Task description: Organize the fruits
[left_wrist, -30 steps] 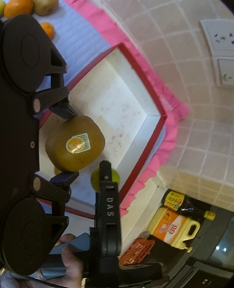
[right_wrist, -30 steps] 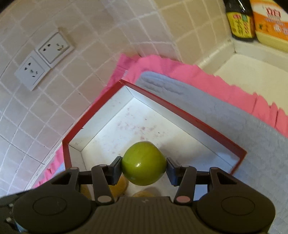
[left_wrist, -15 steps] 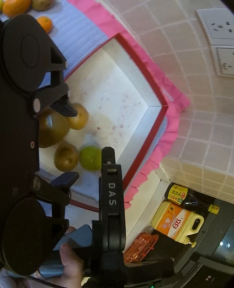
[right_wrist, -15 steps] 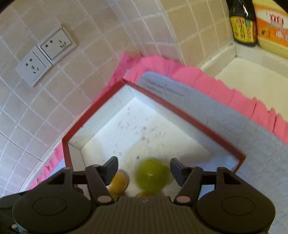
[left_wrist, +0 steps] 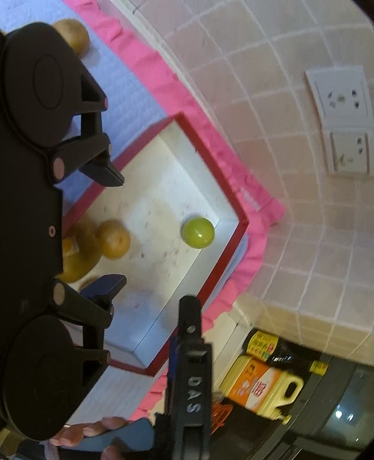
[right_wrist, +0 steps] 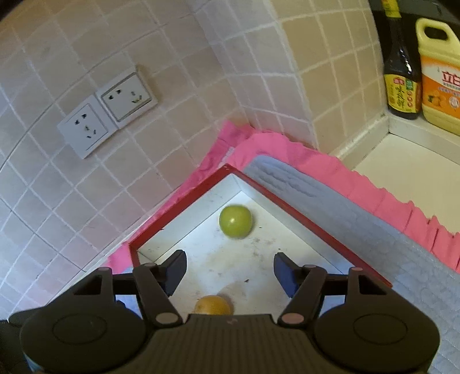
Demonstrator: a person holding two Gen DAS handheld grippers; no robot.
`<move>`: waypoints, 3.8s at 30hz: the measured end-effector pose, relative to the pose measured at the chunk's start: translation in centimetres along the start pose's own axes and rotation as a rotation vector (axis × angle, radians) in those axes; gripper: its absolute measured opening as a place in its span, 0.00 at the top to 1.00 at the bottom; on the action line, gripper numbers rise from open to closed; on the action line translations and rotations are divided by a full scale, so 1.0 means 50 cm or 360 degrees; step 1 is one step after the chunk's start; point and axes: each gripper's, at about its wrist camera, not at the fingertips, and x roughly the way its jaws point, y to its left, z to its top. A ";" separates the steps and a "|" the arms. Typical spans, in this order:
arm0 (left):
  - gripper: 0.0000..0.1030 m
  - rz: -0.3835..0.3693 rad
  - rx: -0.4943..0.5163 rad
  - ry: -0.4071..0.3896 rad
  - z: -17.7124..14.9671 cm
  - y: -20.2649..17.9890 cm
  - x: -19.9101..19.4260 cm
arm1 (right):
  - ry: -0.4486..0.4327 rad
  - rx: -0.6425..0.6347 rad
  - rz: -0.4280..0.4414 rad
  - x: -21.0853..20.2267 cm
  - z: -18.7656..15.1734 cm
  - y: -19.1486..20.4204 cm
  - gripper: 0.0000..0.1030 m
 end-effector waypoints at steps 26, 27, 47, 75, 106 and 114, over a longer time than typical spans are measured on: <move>0.22 0.0458 -0.0335 -0.0025 -0.062 0.268 -0.116 | 0.0172 -0.0348 0.0196 0.061 -0.040 0.230 0.33; 0.22 0.0476 -0.0355 -0.0016 -0.070 0.283 -0.120 | 0.0190 -0.0368 0.0208 0.065 -0.047 0.239 0.33; 0.22 0.0425 -0.0470 0.0290 -0.237 0.418 -0.125 | 0.0545 -0.0964 0.0345 0.151 -0.316 0.386 0.48; 0.47 0.0359 -0.0445 0.0258 -0.290 0.403 -0.102 | 0.0400 -0.0992 0.0345 0.164 -0.339 0.352 0.75; 0.74 0.0277 -0.0364 -0.0004 -0.110 0.283 -0.122 | -0.0020 -0.0589 0.0201 0.022 -0.158 0.160 0.75; 0.33 0.0380 -0.0346 0.0167 -0.160 0.308 -0.093 | -0.0001 -0.0543 0.0214 0.022 -0.162 0.134 0.75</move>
